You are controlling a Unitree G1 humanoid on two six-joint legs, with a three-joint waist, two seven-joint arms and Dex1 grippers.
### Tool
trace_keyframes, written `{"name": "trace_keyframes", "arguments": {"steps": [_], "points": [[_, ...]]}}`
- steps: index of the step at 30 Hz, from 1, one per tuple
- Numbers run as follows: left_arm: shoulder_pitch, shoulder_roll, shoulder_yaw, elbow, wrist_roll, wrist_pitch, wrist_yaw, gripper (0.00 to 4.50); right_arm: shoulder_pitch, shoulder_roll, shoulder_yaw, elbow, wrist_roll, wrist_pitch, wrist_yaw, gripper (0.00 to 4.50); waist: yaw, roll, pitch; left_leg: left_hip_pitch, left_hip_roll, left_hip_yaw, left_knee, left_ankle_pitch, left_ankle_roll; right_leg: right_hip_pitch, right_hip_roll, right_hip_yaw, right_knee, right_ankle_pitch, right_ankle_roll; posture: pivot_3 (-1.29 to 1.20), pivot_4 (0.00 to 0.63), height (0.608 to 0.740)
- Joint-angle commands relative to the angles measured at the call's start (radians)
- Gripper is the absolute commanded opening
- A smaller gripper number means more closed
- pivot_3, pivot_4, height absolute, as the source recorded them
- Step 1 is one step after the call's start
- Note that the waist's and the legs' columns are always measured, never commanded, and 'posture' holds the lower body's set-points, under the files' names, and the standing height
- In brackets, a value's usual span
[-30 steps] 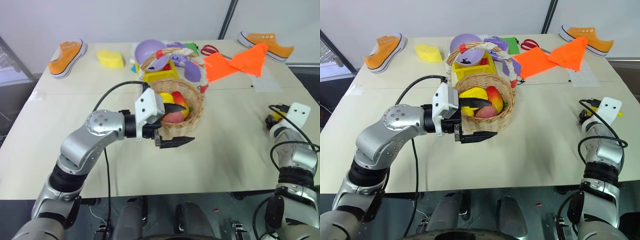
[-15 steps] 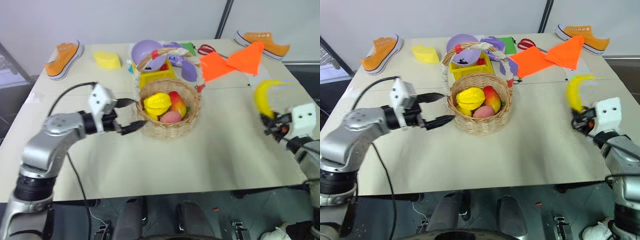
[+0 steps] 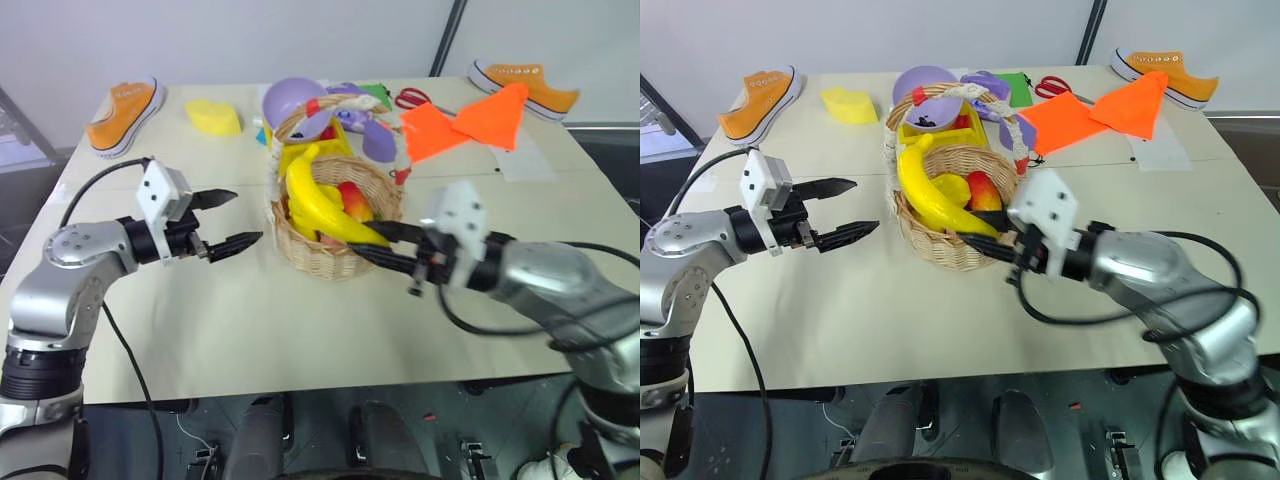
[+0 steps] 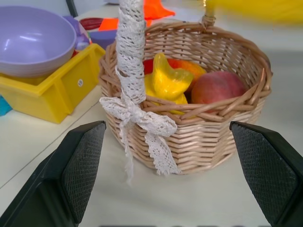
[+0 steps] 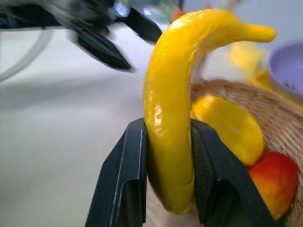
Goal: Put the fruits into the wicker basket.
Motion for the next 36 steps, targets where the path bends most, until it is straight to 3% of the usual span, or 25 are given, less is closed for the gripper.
{"name": "trace_keyframes", "arguments": {"steps": [1, 3, 6, 10, 13, 15, 18, 24, 27, 32, 36], "points": [[0.001, -0.010, 0.025, -0.060, -0.023, 0.003, 0.027, 4.50, -0.062, 0.051, 0.036, 0.077, -0.060, 0.029, -0.048, 1.37, -0.001, 0.000, 0.000, -0.002, 0.000, 0.000, 0.000, 0.000, 0.000, -0.001, 0.000, 0.000, 0.000, 0.000, 0.000, 0.00, 0.150, 0.738], [0.008, -0.017, 0.026, -0.083, -0.029, 0.011, 0.040, 4.50, -0.070, 0.061, 0.037, 0.083, -0.077, 0.034, -0.047, 2.02, -0.002, 0.000, 0.000, -0.004, -0.001, 0.001, 0.002, 0.000, 0.000, -0.003, 0.000, 0.000, 0.001, 0.000, 0.001, 0.00, 0.150, 0.738], [0.013, -0.023, 0.024, -0.104, -0.039, 0.022, 0.054, 4.50, -0.024, 0.010, 0.002, 0.005, -0.102, -0.023, 0.005, 3.46, 0.000, 0.000, 0.000, -0.005, -0.001, 0.001, 0.002, 0.000, 0.001, -0.003, 0.000, -0.002, 0.002, 0.001, 0.002, 0.00, 0.150, 0.738], [0.014, -0.031, 0.014, -0.131, -0.061, 0.033, 0.059, 4.50, 0.095, -0.062, -0.169, -0.099, 0.011, -0.021, 0.093, 3.46, 0.000, 0.000, 0.000, -0.005, -0.001, 0.000, 0.003, 0.000, 0.001, -0.002, 0.001, -0.003, 0.003, 0.001, 0.002, 0.00, 0.150, 0.738], [0.005, -0.053, -0.002, -0.151, -0.087, 0.039, 0.058, 4.50, 0.168, -0.090, -0.281, -0.079, 0.030, 0.006, 0.074, 3.46, -0.001, -0.001, 0.000, -0.003, 0.000, 0.000, 0.004, 0.000, 0.001, 0.000, 0.001, -0.003, 0.003, 0.001, 0.003, 0.00, 0.150, 0.738], [-0.003, -0.077, -0.001, -0.166, -0.129, 0.053, 0.055, 4.50, 0.171, -0.084, -0.278, -0.030, -0.030, -0.023, 0.038, 3.46, -0.005, -0.001, 0.000, 0.001, 0.000, 0.000, 0.004, 0.000, 0.001, 0.003, 0.001, -0.002, 0.003, 0.001, 0.003, 0.00, 0.150, 0.738], [-0.015, -0.097, -0.007, -0.193, -0.178, 0.072, 0.042, 4.50, 0.098, 0.010, -0.240, 0.088, -0.101, -0.068, -0.059, 3.46, -0.012, -0.001, 0.001, 0.010, 0.000, 0.001, 0.002, 0.000, 0.001, 0.009, 0.002, 0.000, 0.003, 0.001, 0.003, 0.00, 0.150, 0.738], [-0.027, -0.108, -0.030, -0.200, -0.191, 0.077, 0.043, 4.50, -0.052, 0.140, -0.163, 0.365, -0.240, -0.223, -0.094, 3.46, -0.005, -0.001, 0.000, 0.010, 0.001, 0.002, 0.001, 0.000, 0.001, 0.008, 0.004, 0.001, 0.003, 0.001, 0.003, 0.00, 0.150, 0.738], [-0.016, -0.106, -0.033, -0.215, -0.192, 0.082, 0.055, 4.50, -0.103, 0.181, -0.177, 0.473, -0.247, -0.272, -0.081, 2.60, -0.002, -0.001, 0.001, 0.009, 0.001, 0.002, 0.002, 0.001, 0.001, 0.008, 0.006, 0.001, 0.003, 0.001, 0.003, 0.00, 0.150, 0.738], [0.015, -0.102, -0.026, -0.244, -0.189, 0.087, 0.074, 4.50, -0.095, 0.190, -0.221, 0.464, -0.226, -0.278, -0.076, 0.03, -0.003, -0.001, 0.001, 0.009, 0.001, 0.002, 0.001, 0.000, 0.001, 0.008, 0.005, 0.001, 0.003, 0.001, 0.003, 0.00, 0.150, 0.738], [0.026, -0.094, -0.027, -0.252, -0.183, 0.084, 0.080, 4.50, -0.022, 0.139, -0.358, 0.369, -0.199, -0.251, -0.118, 0.03, 0.004, -0.001, 0.001, 0.009, 0.001, 0.002, 0.001, 0.000, 0.001, 0.008, 0.004, 0.001, 0.003, 0.001, 0.003, 0.00, 0.150, 0.738]]}}
